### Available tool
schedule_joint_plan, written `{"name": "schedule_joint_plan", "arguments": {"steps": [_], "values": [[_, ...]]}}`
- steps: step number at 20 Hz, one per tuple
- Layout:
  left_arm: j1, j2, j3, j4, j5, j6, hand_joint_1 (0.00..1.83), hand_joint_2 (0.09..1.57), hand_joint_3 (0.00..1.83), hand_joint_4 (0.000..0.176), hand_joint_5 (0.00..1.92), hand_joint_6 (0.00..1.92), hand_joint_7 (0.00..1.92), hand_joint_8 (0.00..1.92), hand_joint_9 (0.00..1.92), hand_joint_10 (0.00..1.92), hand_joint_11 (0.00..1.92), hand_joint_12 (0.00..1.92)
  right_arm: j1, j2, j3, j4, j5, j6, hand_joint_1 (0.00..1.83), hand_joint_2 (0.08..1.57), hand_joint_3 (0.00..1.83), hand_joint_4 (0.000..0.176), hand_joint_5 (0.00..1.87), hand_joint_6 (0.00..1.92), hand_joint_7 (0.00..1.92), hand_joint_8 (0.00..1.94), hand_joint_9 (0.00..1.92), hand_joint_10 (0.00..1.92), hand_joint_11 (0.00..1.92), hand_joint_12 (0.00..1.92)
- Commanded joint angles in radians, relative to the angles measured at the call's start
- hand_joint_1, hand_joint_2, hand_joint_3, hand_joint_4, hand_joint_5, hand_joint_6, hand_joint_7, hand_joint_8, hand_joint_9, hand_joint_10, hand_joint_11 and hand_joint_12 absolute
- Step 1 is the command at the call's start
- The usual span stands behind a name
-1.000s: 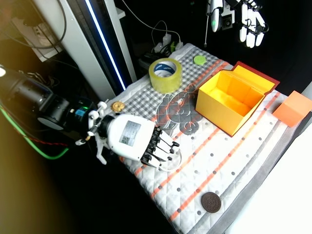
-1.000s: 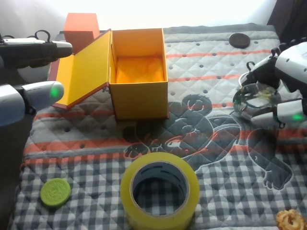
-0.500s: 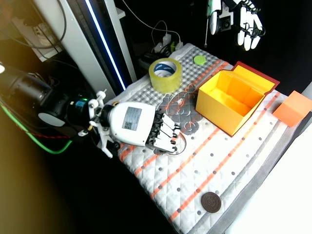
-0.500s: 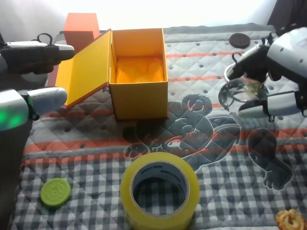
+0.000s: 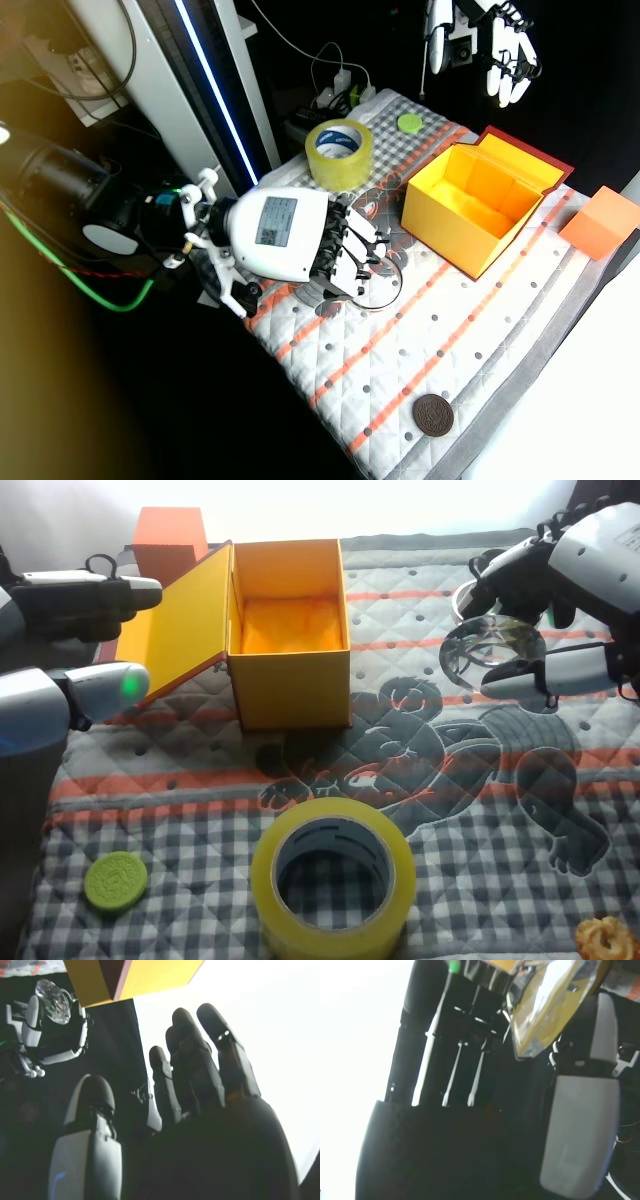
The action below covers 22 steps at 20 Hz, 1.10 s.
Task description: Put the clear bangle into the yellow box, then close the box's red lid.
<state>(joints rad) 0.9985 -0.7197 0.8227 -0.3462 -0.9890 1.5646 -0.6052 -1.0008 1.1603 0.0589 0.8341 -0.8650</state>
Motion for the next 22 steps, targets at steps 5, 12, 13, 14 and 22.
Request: {"name": "schedule_joint_plan", "arguments": {"steps": [5, 12, 13, 14, 22], "values": [[-0.008, -0.016, 0.008, 0.001, -0.126, -0.006, 0.47, 1.18, 0.01, 0.127, 0.54, 0.01, 0.58, 0.00, 0.65, 0.00, 0.25, 0.82, 0.076, -0.047, 0.032, -0.023, 0.131, 0.018, 1.30, 1.00, 0.00, 0.000, 1.11, 0.68, 1.53, 0.09, 1.58, 0.01, 1.25, 0.90], [-0.010, -0.033, 0.016, -0.003, -0.119, -0.007, 0.46, 1.19, 0.00, 0.110, 0.58, 0.00, 0.61, 0.00, 0.69, 0.00, 0.27, 0.78, 0.190, -0.093, 0.074, -0.083, 0.077, 0.018, 1.31, 1.00, 0.00, 0.000, 1.13, 0.59, 1.45, 0.28, 1.57, 0.00, 1.19, 1.04], [-0.010, -0.035, 0.017, -0.003, -0.117, -0.007, 0.45, 1.19, 0.00, 0.114, 0.58, 0.00, 0.60, 0.00, 0.69, 0.00, 0.28, 0.77, 0.203, -0.093, 0.076, -0.090, 0.074, 0.018, 1.31, 1.00, 0.00, 0.000, 1.12, 0.62, 1.43, 0.34, 1.57, 0.00, 1.18, 1.05], [-0.010, -0.037, 0.018, -0.004, -0.114, -0.007, 0.45, 1.18, 0.00, 0.119, 0.59, 0.00, 0.60, 0.00, 0.68, 0.00, 0.28, 0.76, 0.218, -0.098, 0.081, -0.100, 0.067, 0.018, 1.30, 1.01, 0.00, 0.000, 1.10, 0.68, 1.42, 0.33, 1.57, 0.00, 1.18, 1.02], [-0.013, -0.032, 0.025, -0.012, -0.130, -0.007, 0.48, 1.17, 0.00, 0.128, 0.55, 0.00, 0.56, 0.00, 0.60, 0.00, 0.22, 0.68, 0.297, -0.159, 0.128, -0.159, -0.001, 0.018, 1.29, 1.03, 0.00, 0.000, 1.02, 0.84, 1.36, 0.44, 1.57, 0.01, 1.34, 0.74]]}}
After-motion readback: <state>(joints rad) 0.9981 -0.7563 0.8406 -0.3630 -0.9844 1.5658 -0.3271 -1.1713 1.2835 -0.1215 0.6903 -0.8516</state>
